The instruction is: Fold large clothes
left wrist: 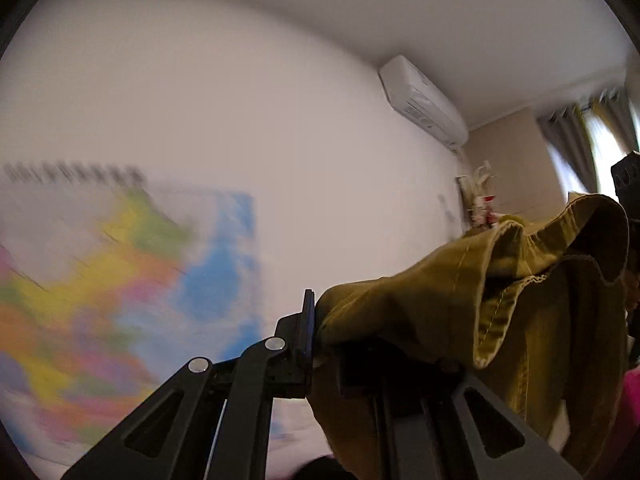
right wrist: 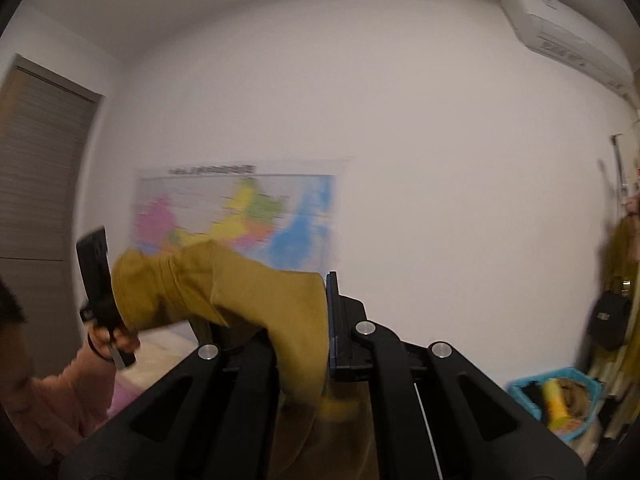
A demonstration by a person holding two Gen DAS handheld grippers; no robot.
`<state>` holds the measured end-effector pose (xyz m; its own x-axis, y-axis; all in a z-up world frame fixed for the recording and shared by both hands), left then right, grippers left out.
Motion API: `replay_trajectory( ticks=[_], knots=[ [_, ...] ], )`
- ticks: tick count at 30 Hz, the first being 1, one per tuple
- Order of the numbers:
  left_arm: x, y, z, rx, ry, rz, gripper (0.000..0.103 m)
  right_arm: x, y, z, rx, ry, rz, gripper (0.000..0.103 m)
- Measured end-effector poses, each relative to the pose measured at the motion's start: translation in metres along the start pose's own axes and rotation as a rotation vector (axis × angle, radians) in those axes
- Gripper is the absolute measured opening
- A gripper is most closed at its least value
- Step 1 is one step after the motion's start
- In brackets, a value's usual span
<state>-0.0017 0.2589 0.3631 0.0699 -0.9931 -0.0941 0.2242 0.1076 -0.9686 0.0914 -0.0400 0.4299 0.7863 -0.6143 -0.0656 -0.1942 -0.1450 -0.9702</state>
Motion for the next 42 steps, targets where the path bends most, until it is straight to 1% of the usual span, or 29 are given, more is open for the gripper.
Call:
replay_trajectory(
  ticks=[1,2,3,4,5,6,8,9,11,12,13,14,15,17,18,20,22,23,24,25,28,29,31,35,37,38,40,41,42],
  knots=[
    [0.005,-0.002,-0.025,0.0,-0.042,0.026,0.007,-0.015,0.004,0.0,0.001,-0.036,-0.003,0.002],
    [-0.01,-0.012,-0.046,-0.005,-0.096,0.052,0.007,-0.025,0.006,-0.001,0.008,-0.06,-0.002,0.002],
    [0.006,-0.009,-0.065,-0.007,-0.124,0.065,0.007,-0.039,0.009,-0.001,0.018,-0.106,0.008,0.002],
    [-0.008,-0.016,-0.082,-0.013,-0.188,0.098,0.007,-0.051,0.01,0.0,0.025,-0.15,0.014,0.002],
    [-0.01,-0.015,-0.096,-0.02,-0.237,0.13,0.007,-0.062,0.012,0.001,0.035,-0.192,0.02,0.002],
    [-0.001,-0.017,-0.095,-0.027,-0.273,0.151,0.008,-0.073,0.015,0.007,0.039,-0.236,0.025,0.002],
    [-0.019,-0.021,-0.1,-0.045,-0.353,0.192,0.008,-0.087,0.024,0.022,0.031,-0.305,0.041,0.002],
    [-0.023,-0.017,-0.1,-0.065,-0.407,0.228,0.008,-0.089,0.033,0.038,0.01,-0.342,0.067,0.002],
    [-0.035,-0.004,-0.1,-0.121,-0.471,0.275,0.008,-0.085,0.057,0.076,-0.044,-0.378,0.137,0.002],
    [-0.05,0.018,-0.081,-0.185,-0.506,0.289,0.009,-0.083,0.065,0.088,-0.065,-0.389,0.163,0.002],
    [-0.049,0.03,-0.091,-0.225,-0.518,0.292,0.009,-0.077,0.082,0.112,-0.1,-0.396,0.207,0.002],
    [-0.053,0.046,-0.083,-0.276,-0.531,0.297,0.009,-0.071,0.098,0.135,-0.134,-0.4,0.26,0.002],
    [-0.067,0.074,-0.061,-0.345,-0.554,0.301,0.009,-0.066,0.111,0.152,-0.165,-0.401,0.282,0.002],
    [-0.096,0.142,-0.018,-0.503,-0.556,0.254,0.009,-0.053,0.151,0.193,-0.25,-0.384,0.357,0.002],
    [-0.105,0.169,-0.008,-0.56,-0.564,0.242,0.009,-0.047,0.176,0.217,-0.306,-0.386,0.404,0.002],
    [-0.128,0.236,0.019,-0.678,-0.573,0.214,0.008,-0.033,0.234,0.259,-0.427,-0.318,0.402,0.002],
    [-0.146,0.309,0.039,-0.808,-0.58,0.198,0.007,-0.025,0.287,0.291,-0.525,-0.3,0.444,0.002],
    [-0.15,0.336,0.043,-0.852,-0.566,0.178,0.007,-0.017,0.313,0.307,-0.567,-0.276,0.473,0.002],
    [-0.157,0.377,0.058,-0.933,-0.549,0.15,0.006,-0.012,0.343,0.323,-0.617,-0.275,0.519,0.002],
    [-0.157,0.403,0.06,-0.98,-0.532,0.144,0.006,-0.007,0.366,0.334,-0.655,-0.258,0.535,0.002],
    [-0.166,0.449,0.085,-1.057,-0.495,0.104,0.006,0.009,0.415,0.357,-0.73,-0.21,0.571,0.002],
    [-0.166,0.455,0.087,-1.068,-0.491,0.091,0.006,0.016,0.427,0.364,-0.749,-0.192,0.594,0.002],
    [-0.175,0.461,0.106,-1.089,-0.476,0.047,0.006,0.028,0.44,0.371,-0.747,-0.183,0.64,0.002],
    [-0.177,0.464,0.135,-1.101,-0.439,0.028,0.009,0.064,0.461,0.388,-0.753,-0.144,0.777,0.002],
    [-0.181,0.476,0.158,-1.129,-0.425,0.021,0.014,0.081,0.489,0.396,-0.777,-0.086,0.843,0.002],
    [-0.181,0.482,0.161,-1.14,-0.422,0.019,0.015,0.086,0.504,0.4,-0.798,-0.056,0.862,0.002],
    [-0.185,0.506,0.173,-1.184,-0.424,0.05,0.023,0.087,0.532,0.404,-0.851,-0.029,0.905,0.002],
    [-0.187,0.514,0.174,-1.204,-0.438,0.065,0.026,0.083,0.545,0.406,-0.895,-0.023,0.882,0.004],
    [-0.19,0.524,0.173,-1.223,-0.449,0.087,0.029,0.081,0.552,0.406,-0.917,0.009,0.846,0.014]
  ],
)
Point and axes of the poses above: each gripper's, at about its wrist camera, not at the fingertips, and z roughly the way its jaws point, x to its right, y to its underside, the point moved 10 cm from there along z, roughly the way its jaws point, and after that the axes turned 12 degrees about -y, right-handed, at the moved point
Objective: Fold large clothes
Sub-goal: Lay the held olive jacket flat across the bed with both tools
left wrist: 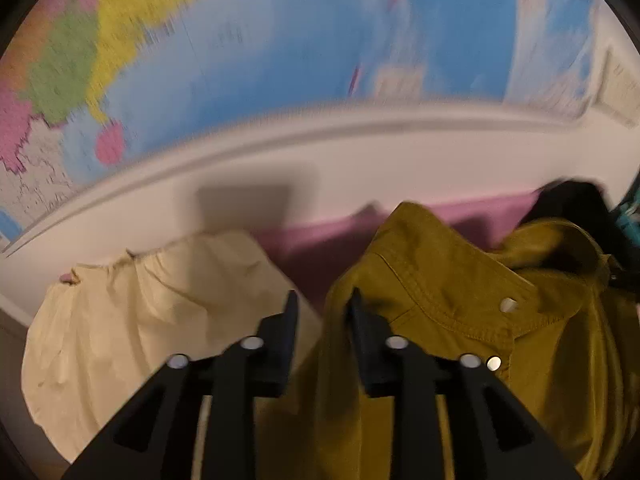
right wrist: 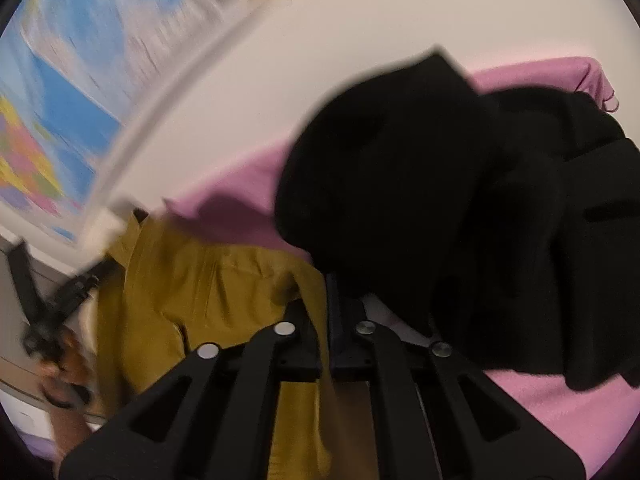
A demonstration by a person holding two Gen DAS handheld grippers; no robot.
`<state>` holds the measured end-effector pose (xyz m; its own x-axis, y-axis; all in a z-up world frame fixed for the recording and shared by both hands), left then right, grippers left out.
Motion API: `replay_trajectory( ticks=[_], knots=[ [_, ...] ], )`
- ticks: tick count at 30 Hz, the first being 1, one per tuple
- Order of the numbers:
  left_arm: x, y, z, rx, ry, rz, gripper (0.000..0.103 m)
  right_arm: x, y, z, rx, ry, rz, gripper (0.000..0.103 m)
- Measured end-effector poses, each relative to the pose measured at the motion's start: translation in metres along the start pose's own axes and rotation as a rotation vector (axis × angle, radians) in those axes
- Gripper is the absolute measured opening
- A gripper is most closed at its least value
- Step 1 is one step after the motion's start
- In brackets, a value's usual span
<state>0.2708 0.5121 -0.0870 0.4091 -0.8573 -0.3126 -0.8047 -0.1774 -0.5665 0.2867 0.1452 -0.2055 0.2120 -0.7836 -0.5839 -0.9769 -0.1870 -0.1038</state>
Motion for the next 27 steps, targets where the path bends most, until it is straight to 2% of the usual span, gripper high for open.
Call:
replay_trajectory(
  ticks=[1,2,3,5,7,9,11,14,18,20,21,23,26,27],
  knots=[
    [-0.002,0.003,0.004,0.001,-0.006,0.008,0.029,0.0,0.001,0.001,0.003,0.023,-0.01,0.018],
    [-0.004,0.004,0.004,0.009,-0.001,0.008,0.03,-0.003,0.003,-0.001,0.015,0.023,-0.024,0.026],
    [-0.01,0.007,-0.002,0.031,0.022,0.012,0.036,-0.01,0.003,-0.007,0.032,0.005,-0.039,0.042],
    [-0.02,0.014,-0.017,0.073,0.063,0.018,0.05,-0.023,0.008,-0.017,0.038,0.004,-0.111,0.051],
    [-0.034,0.027,-0.044,0.147,0.1,0.049,0.063,-0.038,0.02,-0.027,0.01,0.052,-0.24,0.055],
    [-0.045,0.047,-0.063,0.184,0.112,0.08,0.072,-0.047,0.043,-0.041,-0.021,0.063,-0.31,0.058],
    [-0.054,0.073,-0.076,0.19,0.129,0.112,0.072,-0.045,0.07,-0.055,-0.05,0.082,-0.336,0.058],
    [-0.047,0.118,-0.108,0.187,0.135,0.13,0.074,-0.046,0.108,-0.074,-0.08,0.07,-0.353,0.058],
    [-0.054,0.166,-0.119,0.206,0.126,0.133,0.081,-0.03,0.178,-0.11,-0.123,0.075,-0.381,0.062],
    [-0.054,0.18,-0.122,0.201,0.146,0.122,0.083,-0.023,0.21,-0.121,-0.154,0.102,-0.395,0.058],
    [-0.052,0.186,-0.121,0.196,0.143,0.127,0.083,-0.02,0.218,-0.126,-0.152,0.132,-0.409,0.038],
    [-0.051,0.191,-0.121,0.194,0.138,0.132,0.083,-0.019,0.22,-0.127,-0.141,0.123,-0.402,0.013],
    [-0.046,0.194,-0.121,0.186,0.149,0.138,0.083,-0.026,0.197,-0.149,-0.064,0.141,-0.402,0.01],
    [-0.046,0.193,-0.122,0.186,0.147,0.14,0.083,-0.03,0.184,-0.163,-0.031,0.175,-0.412,0.009]
  ],
)
Point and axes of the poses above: each gripper's, at about its wrist camera, not at the fingertips, and z roughly the way its jaws point, x to its right, y to its underside, the point moved 10 cm from there along z, roughly the way its jaws point, and after that the axes turned 12 degrees about -y, right-handed, at the moved point
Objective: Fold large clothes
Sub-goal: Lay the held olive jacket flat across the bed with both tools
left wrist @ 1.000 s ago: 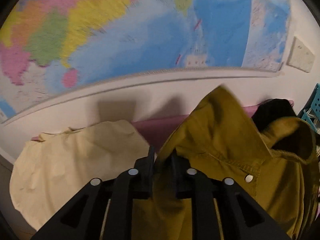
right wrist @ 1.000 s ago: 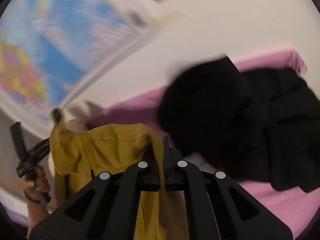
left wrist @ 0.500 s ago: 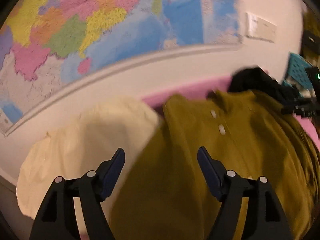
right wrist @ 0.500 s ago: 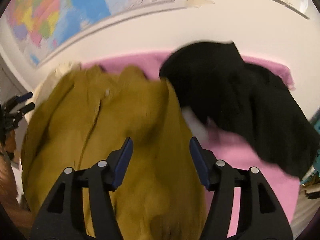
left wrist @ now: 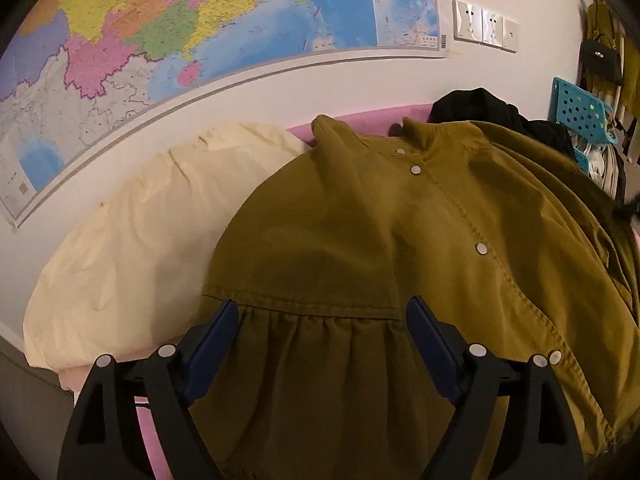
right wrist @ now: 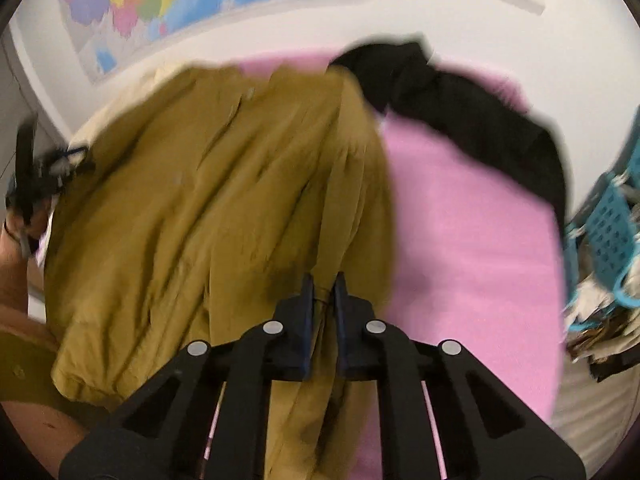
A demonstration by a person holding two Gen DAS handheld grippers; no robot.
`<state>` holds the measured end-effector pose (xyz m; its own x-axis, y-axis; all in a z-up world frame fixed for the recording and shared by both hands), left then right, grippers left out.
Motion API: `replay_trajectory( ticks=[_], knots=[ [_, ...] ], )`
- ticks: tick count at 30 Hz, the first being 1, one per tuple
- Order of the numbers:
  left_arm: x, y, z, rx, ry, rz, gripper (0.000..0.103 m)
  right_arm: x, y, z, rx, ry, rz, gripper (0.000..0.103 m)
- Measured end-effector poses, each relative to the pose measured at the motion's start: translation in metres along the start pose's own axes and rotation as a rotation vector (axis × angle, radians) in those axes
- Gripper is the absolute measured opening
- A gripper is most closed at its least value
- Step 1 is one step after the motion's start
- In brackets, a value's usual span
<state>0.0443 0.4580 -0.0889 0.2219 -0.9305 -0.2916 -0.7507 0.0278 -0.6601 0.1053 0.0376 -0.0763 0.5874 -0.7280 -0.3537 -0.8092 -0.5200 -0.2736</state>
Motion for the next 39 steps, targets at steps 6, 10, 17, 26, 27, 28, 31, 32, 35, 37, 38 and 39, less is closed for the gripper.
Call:
replay_trajectory(
  ticks=[6,10,17,26,27,28,31,32,35,37,38,39],
  knots=[
    [-0.013,-0.013,-0.008,0.028,-0.033,-0.021,0.083,0.049,-0.099,-0.091,0.228,0.246,-0.022,0.009],
    [-0.021,-0.004,-0.008,0.01,-0.049,-0.036,0.083,0.099,-0.108,-0.087,0.228,0.359,0.018,0.009],
    [-0.008,0.028,-0.017,-0.017,0.0,0.004,0.087,0.16,-0.059,-0.001,0.136,0.279,0.29,0.032],
    [-0.002,0.071,-0.003,-0.113,-0.081,0.015,0.043,0.115,-0.039,-0.019,0.268,0.188,0.263,0.065],
    [-0.012,0.068,-0.005,-0.112,-0.098,-0.017,0.025,0.113,-0.037,-0.023,0.272,0.181,0.257,0.065],
    [-0.021,0.064,-0.008,-0.116,-0.09,-0.061,0.019,0.109,-0.033,-0.025,0.276,0.171,0.254,0.065],
    [-0.075,0.038,-0.025,-0.076,-0.185,-0.184,0.01,0.097,-0.023,-0.03,0.287,0.112,0.252,0.065],
    [-0.095,0.028,-0.033,-0.056,-0.202,-0.23,0.01,0.096,-0.02,-0.032,0.288,0.114,0.25,0.065],
    [-0.143,0.006,-0.039,-0.04,-0.217,-0.332,0.015,0.091,-0.011,-0.034,0.29,0.103,0.244,0.065],
    [-0.163,0.003,-0.029,-0.066,-0.307,-0.315,0.047,0.091,-0.005,-0.035,0.29,0.095,0.247,0.067],
    [-0.172,0.007,-0.02,-0.09,-0.383,-0.287,0.055,0.091,-0.001,-0.036,0.293,0.094,0.252,0.068],
    [-0.176,0.009,-0.012,-0.107,-0.424,-0.272,0.065,0.091,0.003,-0.035,0.294,0.087,0.257,0.069]
  ],
)
Point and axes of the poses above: each gripper's, at about its wrist camera, not at the fingertips, and z roughly the way its jaws point, x to its right, y to its underside, the point moved 10 cm from there along z, roughly the way its jaws point, and after that the axes turned 12 degrees about -y, right-handed, at the moved point
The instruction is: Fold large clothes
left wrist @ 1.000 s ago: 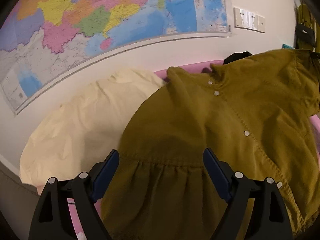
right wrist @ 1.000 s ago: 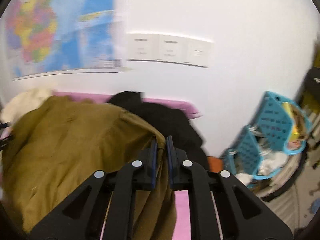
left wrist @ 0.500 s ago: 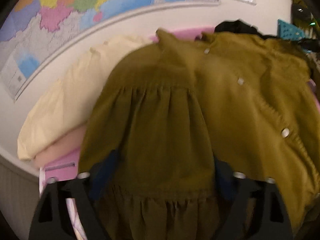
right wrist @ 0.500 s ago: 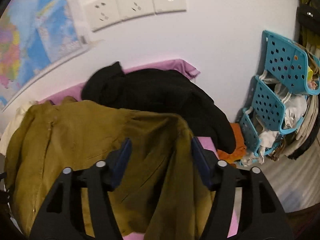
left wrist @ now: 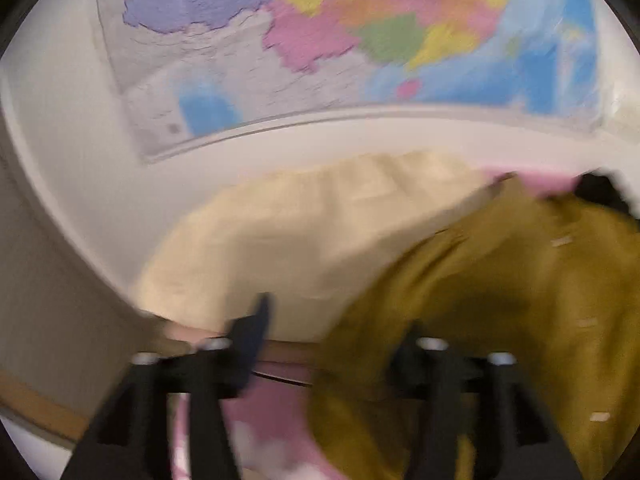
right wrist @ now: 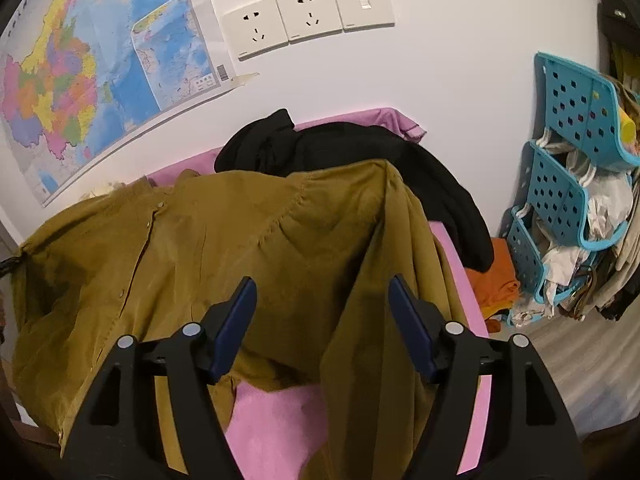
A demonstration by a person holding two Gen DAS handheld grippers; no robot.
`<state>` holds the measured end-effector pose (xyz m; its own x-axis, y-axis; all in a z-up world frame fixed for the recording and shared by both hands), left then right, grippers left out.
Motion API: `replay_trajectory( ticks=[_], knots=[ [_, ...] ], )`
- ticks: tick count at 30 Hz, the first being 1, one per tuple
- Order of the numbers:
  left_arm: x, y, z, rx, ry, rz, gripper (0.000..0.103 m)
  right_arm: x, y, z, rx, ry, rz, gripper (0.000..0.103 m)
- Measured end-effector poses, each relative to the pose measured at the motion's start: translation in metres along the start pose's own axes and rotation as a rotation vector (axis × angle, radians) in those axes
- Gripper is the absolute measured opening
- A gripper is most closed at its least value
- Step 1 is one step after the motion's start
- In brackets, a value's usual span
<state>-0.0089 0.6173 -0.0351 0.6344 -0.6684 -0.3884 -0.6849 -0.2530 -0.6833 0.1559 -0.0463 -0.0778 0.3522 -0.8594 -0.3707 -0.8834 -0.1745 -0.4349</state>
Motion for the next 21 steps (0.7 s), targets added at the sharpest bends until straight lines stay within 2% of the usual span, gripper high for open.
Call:
replay_trajectory(
  ticks=[2,4,5,7,8,11,12,14,16,17,18,21],
  knots=[
    [0.003,0.01,0.016,-0.027,-0.047,0.016,0.068,0.005,0.008,-0.004,0.002,0.002,0.015,0.07],
    [0.012,0.023,0.022,-0.035,-0.018,0.018,0.07,0.007,0.016,-0.009,0.001,0.013,0.015,0.073],
    [0.014,0.027,0.017,-0.019,0.024,0.0,0.071,0.008,0.019,-0.012,0.001,0.013,0.011,0.078],
    [0.017,0.029,0.001,0.019,0.134,-0.026,0.088,0.008,0.028,-0.02,-0.001,0.034,-0.012,0.089],
    [0.017,0.029,-0.007,0.037,0.165,-0.041,0.09,0.009,0.032,-0.025,-0.001,0.065,-0.026,0.092],
    [0.009,0.026,-0.033,0.104,0.251,-0.099,0.091,0.016,0.047,-0.037,-0.005,0.15,-0.077,0.092],
    [0.006,0.023,-0.045,0.136,0.315,-0.13,0.092,0.019,0.055,-0.039,-0.018,0.144,-0.077,0.092],
    [0.005,0.016,-0.054,0.16,0.365,-0.166,0.093,0.026,0.07,-0.034,-0.053,0.102,-0.035,0.09],
    [0.008,0.013,-0.066,0.19,0.399,-0.17,0.093,0.032,0.081,-0.028,-0.093,0.056,0.003,0.063],
    [0.013,0.01,-0.07,0.195,0.412,-0.162,0.093,0.037,0.084,-0.027,-0.101,0.031,0.03,0.039],
    [0.019,0.011,-0.076,0.203,0.421,-0.145,0.093,0.041,0.082,-0.029,-0.098,0.027,0.043,0.019],
    [0.045,0.012,-0.098,0.23,0.44,-0.081,0.093,0.042,0.056,-0.057,-0.012,-0.038,0.079,0.013]
  ],
)
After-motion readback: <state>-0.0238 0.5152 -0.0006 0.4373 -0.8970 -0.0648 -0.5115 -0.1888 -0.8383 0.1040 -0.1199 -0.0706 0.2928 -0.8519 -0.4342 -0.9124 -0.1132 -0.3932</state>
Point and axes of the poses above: each gripper's, at about its wrist camera, not at the fingertips, and z roughly the way its jaws point, x to its right, y to its underside, the point moved 10 cm from there along z, roughly the way its jaws point, and after that the axes turned 12 degrees about -y, right-handed, at the moved point
